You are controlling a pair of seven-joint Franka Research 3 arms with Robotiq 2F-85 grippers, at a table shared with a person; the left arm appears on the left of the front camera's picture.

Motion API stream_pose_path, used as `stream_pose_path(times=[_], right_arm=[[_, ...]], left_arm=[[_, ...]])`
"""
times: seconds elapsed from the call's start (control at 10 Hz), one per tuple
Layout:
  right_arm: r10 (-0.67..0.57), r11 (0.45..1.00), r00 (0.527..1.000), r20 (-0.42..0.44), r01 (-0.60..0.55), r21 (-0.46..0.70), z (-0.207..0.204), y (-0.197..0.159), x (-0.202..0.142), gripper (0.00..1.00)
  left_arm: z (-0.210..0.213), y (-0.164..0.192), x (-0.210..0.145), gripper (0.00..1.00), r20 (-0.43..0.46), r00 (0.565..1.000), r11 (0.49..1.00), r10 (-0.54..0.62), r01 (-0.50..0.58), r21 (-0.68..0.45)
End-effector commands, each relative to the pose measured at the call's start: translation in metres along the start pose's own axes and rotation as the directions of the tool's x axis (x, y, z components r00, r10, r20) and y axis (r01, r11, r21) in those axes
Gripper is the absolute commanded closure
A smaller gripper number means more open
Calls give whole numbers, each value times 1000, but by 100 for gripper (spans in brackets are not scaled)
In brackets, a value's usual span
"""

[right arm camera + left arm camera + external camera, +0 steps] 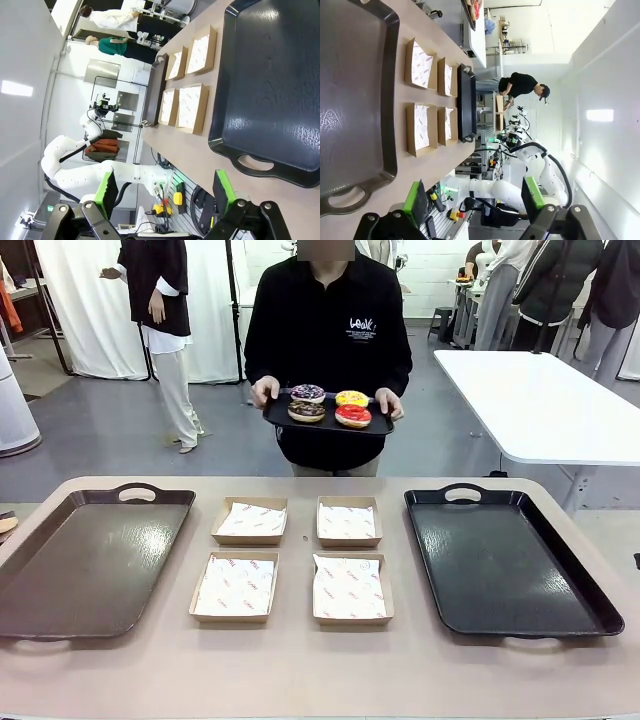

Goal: Individually package the donuts and arrange them on the tray.
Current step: Pick up one Paper togo box.

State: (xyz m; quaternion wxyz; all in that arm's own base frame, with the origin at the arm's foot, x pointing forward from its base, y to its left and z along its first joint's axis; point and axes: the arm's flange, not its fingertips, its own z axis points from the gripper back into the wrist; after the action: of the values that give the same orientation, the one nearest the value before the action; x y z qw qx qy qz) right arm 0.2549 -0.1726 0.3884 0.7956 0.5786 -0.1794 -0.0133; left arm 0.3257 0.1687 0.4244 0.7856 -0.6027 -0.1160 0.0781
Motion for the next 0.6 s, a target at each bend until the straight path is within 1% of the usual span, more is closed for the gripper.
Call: stream_pose_path(times=[0.0, 0.5], right_arm=[[-4, 1000, 1000, 11, 4, 8, 2, -1, -1, 0], [-4, 1000, 1000, 11, 4, 8, 2, -1, -1, 0]], left_arm=[[-1, 0, -2, 0, 1, 1000, 1000, 0, 0, -2], [-1, 0, -2, 0, 1, 1000, 1000, 0, 0, -2]])
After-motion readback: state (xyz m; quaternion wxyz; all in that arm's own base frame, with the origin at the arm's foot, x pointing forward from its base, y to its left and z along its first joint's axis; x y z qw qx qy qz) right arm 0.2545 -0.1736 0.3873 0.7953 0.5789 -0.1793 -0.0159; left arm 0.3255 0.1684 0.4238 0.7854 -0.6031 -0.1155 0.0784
